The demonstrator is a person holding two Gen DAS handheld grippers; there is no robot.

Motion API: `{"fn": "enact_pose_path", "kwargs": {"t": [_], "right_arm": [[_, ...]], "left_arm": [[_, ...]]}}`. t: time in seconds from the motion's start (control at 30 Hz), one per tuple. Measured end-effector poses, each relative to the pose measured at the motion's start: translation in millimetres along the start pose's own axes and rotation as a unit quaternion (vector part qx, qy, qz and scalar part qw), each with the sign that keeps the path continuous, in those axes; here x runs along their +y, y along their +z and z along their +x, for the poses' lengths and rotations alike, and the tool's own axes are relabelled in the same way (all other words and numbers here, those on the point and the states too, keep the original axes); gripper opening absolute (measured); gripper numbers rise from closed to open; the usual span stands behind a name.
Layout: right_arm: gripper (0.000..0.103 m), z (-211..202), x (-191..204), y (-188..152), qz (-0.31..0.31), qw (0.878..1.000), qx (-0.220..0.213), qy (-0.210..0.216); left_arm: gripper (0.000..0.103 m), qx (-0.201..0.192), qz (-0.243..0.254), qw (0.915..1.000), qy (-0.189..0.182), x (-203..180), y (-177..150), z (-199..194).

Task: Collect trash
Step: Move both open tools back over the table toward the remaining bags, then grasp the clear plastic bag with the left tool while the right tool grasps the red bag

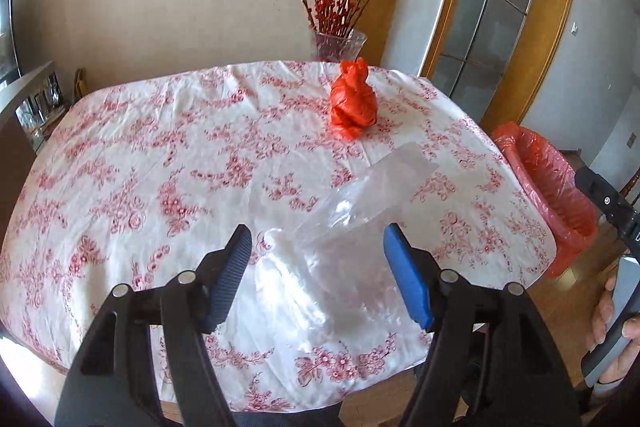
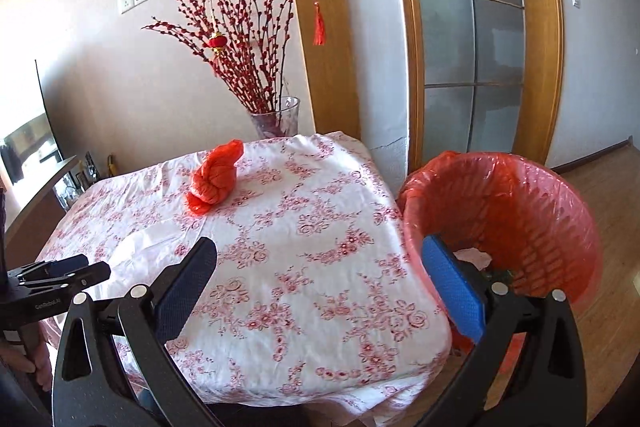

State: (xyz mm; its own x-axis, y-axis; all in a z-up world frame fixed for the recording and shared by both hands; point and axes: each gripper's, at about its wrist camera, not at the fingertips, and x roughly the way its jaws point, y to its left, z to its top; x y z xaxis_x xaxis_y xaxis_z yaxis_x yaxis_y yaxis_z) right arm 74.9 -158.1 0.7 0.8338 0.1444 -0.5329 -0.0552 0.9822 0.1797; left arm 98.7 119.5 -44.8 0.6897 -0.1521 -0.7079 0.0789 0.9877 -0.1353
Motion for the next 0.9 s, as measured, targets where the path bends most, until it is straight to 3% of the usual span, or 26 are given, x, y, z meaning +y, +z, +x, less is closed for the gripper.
{"fn": "enact_pose_path", "kwargs": {"t": [0.13, 0.2, 0.33, 0.37, 0.6, 0.9], "right_arm": [[0.101, 0, 12, 1, -0.007, 1.0, 0.003, 0.004], [0.101, -1, 15, 1, -0.009, 1.0, 0.003, 0.004], [0.101, 4, 20, 2, -0.014, 1.0, 0.005, 0.002], [0.101, 6, 21, 3, -0.015, 1.0, 0.007, 0.001], [0.101, 28, 36, 20, -0.031, 0.999, 0.014, 0.014], [0.101, 89, 73, 48, -0.022, 0.997, 0.051, 0.054]], "left_arm": [[0.063, 0.022, -0.008, 0.9997, 0.001, 4, -10, 16], [0.053, 0.037, -0.016, 0.9992, -0.004, 7, -14, 25], [0.021, 0.049, -0.022, 0.9984, -0.02, 5, -17, 33], [0.019, 0.048, -0.026, 0.9982, -0.022, 6, -15, 33], [0.015, 0.023, -0.034, 0.9992, 0.003, 26, 16, 33], [0.015, -0.015, -0.067, 0.9948, 0.075, 88, 64, 28]]}}
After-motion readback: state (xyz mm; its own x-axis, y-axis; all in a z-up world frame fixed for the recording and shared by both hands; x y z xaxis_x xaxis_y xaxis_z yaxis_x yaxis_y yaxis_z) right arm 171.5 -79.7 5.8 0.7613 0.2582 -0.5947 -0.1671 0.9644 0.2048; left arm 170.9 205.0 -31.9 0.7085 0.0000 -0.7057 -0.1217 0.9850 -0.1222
